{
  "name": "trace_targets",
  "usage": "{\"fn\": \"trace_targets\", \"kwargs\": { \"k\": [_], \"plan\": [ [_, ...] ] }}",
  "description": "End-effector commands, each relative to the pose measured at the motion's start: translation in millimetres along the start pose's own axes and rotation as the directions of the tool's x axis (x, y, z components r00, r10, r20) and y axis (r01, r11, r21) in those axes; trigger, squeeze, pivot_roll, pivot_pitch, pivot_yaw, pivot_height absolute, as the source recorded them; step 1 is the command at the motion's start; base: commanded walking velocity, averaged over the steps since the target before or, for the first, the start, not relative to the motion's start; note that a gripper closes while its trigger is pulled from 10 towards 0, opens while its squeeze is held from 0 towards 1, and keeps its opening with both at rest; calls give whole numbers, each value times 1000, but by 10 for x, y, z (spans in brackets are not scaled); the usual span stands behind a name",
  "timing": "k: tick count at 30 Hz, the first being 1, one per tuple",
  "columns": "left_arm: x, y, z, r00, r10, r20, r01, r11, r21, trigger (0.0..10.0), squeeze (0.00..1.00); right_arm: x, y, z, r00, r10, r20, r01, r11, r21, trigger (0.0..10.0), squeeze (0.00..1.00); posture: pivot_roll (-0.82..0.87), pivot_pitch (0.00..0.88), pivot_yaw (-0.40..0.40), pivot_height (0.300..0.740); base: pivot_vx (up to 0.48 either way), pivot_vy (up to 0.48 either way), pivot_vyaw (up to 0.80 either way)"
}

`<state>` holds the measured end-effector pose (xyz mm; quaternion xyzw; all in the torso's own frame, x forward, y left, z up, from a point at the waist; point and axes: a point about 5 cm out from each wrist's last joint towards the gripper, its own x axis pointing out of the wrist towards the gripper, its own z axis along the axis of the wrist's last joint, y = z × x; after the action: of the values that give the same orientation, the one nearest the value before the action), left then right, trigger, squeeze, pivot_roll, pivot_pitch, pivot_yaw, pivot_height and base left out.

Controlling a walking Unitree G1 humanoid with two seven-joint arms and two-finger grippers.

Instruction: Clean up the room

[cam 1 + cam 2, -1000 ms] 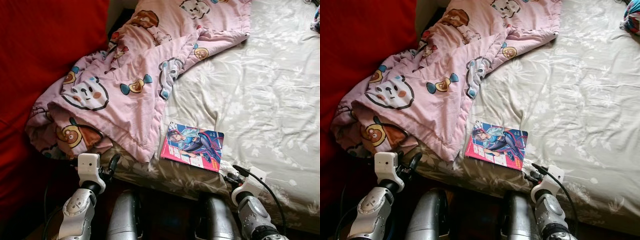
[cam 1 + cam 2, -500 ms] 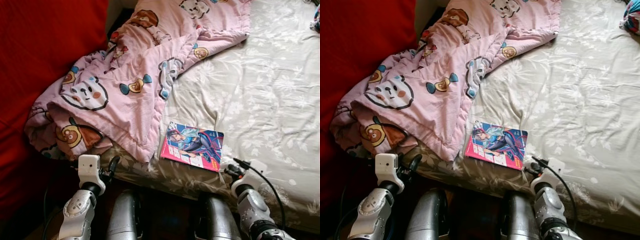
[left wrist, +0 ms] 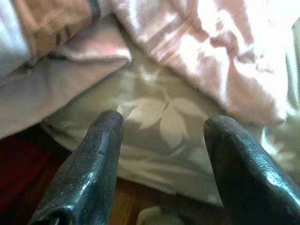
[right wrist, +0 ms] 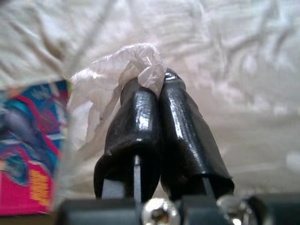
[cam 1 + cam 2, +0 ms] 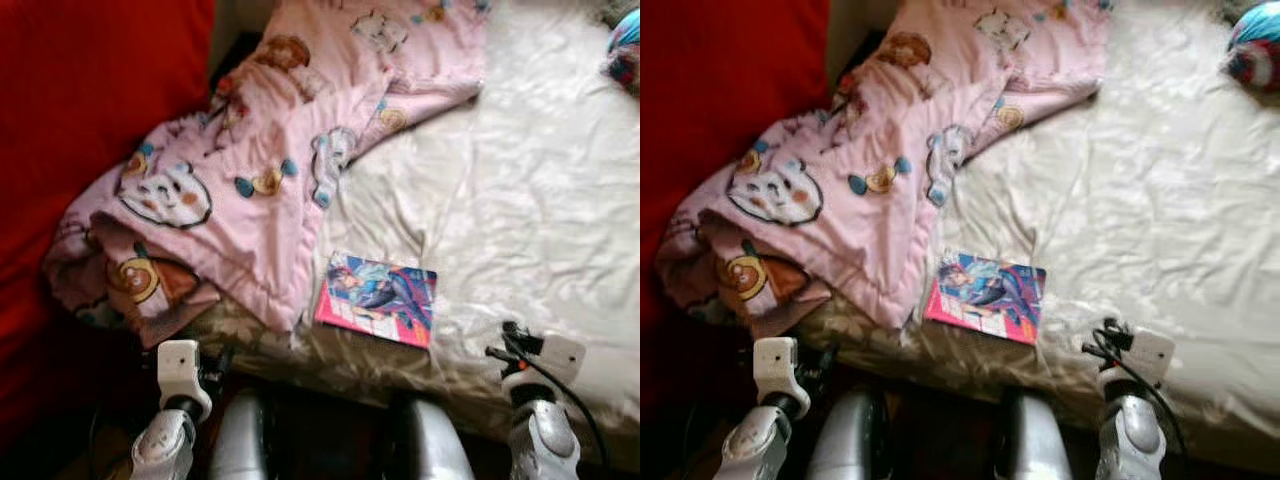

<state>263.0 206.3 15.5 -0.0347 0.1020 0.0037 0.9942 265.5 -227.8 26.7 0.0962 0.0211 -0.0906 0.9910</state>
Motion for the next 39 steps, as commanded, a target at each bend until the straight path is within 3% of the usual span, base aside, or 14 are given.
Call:
{"fn": "trace_targets", "kwargs": {
  "k": [1,2,4,8,10,20,28,39],
  "plan": [
    [-46,68,-76,999,42,-23,-42,999,-13,10000,0,-49,56,-29,1000,25,-10,-25,1000,-3,0,0,29,87,-14,607,0,0,0],
    [-43,72,-87,999,46,-27,-46,999,-16,10000,0,-59,88,-57,999,44,-24,-44,999,-4,0,0,27,79,-18,607,0,0,0],
    [-55,103,-182,994,77,-76,-80,996,-40,10000,0,-123,55,-247,991,31,-131,-35,999,-31,10000,0,25,58,-15,607,0,0,0],
    [-82,111,-267,989,86,-118,-91,995,-45,10000,0,-182,-14,-382,977,-5,-213,-2,999,-33,10000,0,23,38,-12,607,0,0,0],
    [-115,124,-366,981,88,-172,-94,995,-30,10000,0,-288,-101,-543,947,-72,-314,70,997,-20,10000,0,18,11,-5,607,0,0,0],
    [-120,160,-455,965,107,-239,-116,993,-24,10000,0,-315,-180,-594,925,-138,-354,143,990,-14,10000,0,2,0,6,612,0,0,0],
    [-106,115,-503,953,101,-284,-111,994,-20,10000,0,-453,-231,-774,854,-189,-485,195,980,-39,10000,0,-2,0,16,672,0,0,0],
    [-148,145,-576,933,114,-341,-123,992,-4,10000,0,-563,-217,-896,799,-210,-564,218,974,-53,10000,0,7,0,22,737,0,0,0]
  ]
}}
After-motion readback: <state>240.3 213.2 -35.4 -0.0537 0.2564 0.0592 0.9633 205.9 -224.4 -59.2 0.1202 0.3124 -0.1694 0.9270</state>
